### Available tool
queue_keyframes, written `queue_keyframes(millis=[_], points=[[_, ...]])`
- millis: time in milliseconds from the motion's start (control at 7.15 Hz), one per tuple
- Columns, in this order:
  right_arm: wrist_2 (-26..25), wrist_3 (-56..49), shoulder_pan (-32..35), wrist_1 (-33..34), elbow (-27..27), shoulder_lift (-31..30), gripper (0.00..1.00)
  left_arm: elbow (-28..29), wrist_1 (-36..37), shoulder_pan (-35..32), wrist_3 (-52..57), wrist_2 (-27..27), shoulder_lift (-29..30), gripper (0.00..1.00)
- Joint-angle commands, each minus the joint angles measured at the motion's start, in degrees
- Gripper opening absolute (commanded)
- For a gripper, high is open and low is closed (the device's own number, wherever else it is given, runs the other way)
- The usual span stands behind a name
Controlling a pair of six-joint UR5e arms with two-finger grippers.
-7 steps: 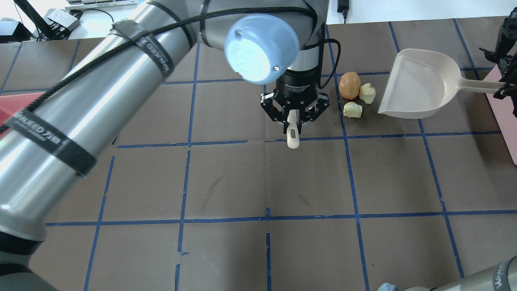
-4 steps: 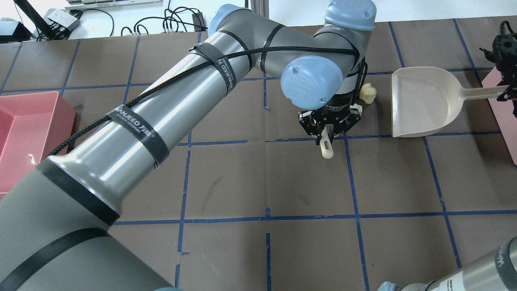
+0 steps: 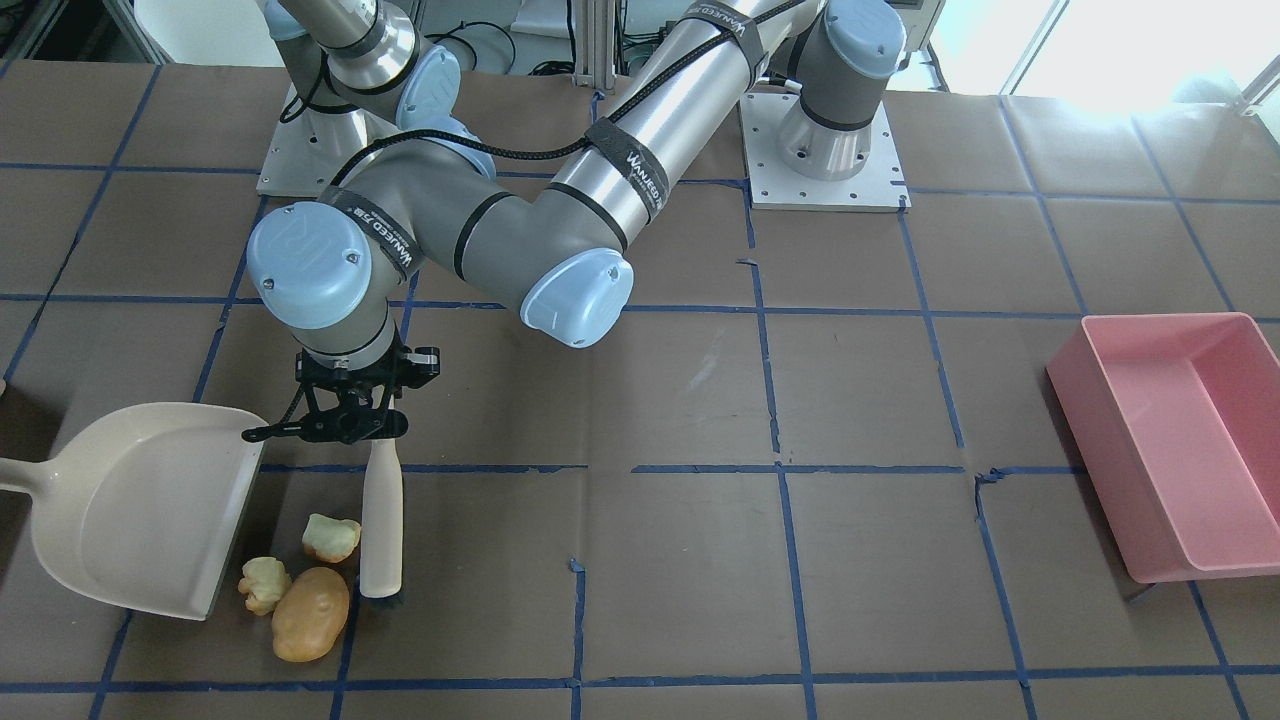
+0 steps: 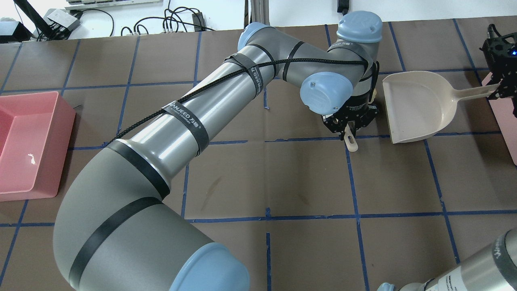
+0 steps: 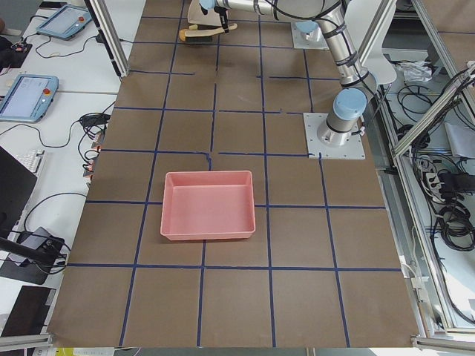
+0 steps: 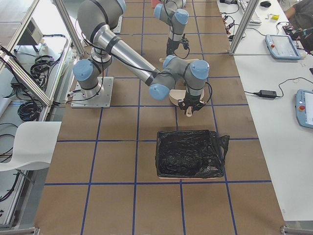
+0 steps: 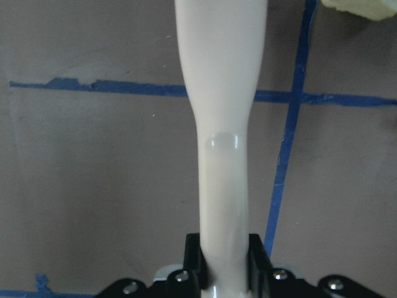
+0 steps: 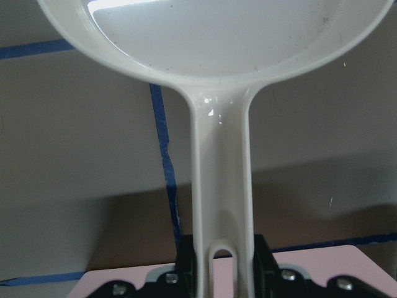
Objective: Sweep and dump trash in nearest bin
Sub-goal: 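Lower the brush behind the trash pieces with the left gripper, then sweep the bread and potato pieces into the dustpan with the left gripper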
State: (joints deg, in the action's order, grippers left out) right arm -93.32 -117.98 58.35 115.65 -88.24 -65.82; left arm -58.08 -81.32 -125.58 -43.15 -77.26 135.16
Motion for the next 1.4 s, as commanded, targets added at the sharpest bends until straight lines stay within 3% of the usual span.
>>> queue_keyframes(millis=[0,419,1258], points=[[1.03,0.82,0.8,0.36,1.05,1.31,0.0,0.15,6.48,-0.19,-14.33,0.71,2.64,0.0],[1.91,4.51,1.32,0.27,0.88,2.01,0.0,0.86,6.35,-2.47,-21.17,-0.17,2.57,0.0],[1.04,4.78,1.59,0.19,0.7,2.8,0.0,2.62,6.87,-4.58,-20.41,-0.87,5.82,0.0]])
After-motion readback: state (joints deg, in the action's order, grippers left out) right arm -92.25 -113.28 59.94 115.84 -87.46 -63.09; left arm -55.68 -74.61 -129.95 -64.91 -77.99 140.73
